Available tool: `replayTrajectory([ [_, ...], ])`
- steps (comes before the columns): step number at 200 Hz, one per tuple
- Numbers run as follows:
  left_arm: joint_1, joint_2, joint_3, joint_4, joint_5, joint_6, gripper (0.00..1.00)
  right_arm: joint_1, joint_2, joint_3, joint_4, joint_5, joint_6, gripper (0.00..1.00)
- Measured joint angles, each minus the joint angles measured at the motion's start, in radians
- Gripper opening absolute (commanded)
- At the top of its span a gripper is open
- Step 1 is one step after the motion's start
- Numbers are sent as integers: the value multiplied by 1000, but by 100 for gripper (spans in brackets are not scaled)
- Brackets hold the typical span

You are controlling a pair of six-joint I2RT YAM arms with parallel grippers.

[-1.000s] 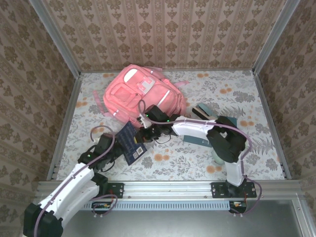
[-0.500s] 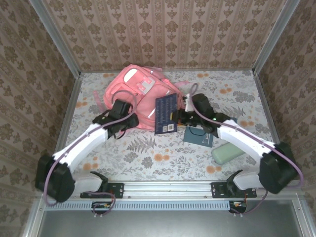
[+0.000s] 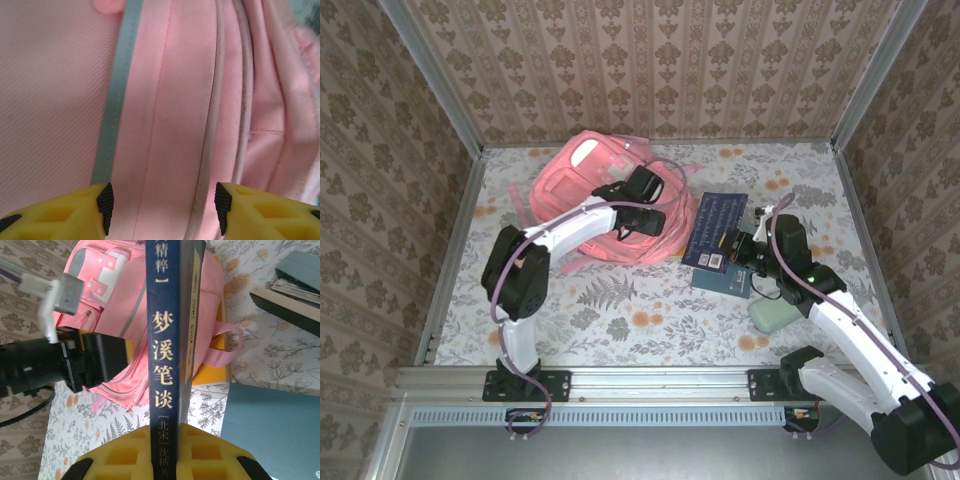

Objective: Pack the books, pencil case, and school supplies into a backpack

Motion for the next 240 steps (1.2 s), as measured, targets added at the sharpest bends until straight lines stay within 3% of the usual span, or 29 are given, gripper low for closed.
replayTrajectory([
  [24, -7, 66, 43, -39, -12, 69, 62, -6, -31, -18, -13, 11, 12, 0],
  [35, -18, 85, 52, -49, -37, 99, 56, -8, -37, -25, -16, 14, 18, 0],
  [62, -46, 97, 69, -69, -106, 149, 0, -8, -43, -45, -10, 16, 35, 0],
  [105, -63, 60, 44, -66, -185, 160, 0, -10, -29, -81, 55, 6, 75, 0],
  [160, -7, -176, 21, -113, -192, 116, 0, -10, 57, -91, 203, -44, 121, 0],
  [201, 37, -314, 21, -144, -212, 53, 0, -10, 201, -74, 351, -142, 178, 0],
  [240, 77, -365, 21, -170, -163, -21, 0, 2, 398, 11, 547, -221, 283, 0],
])
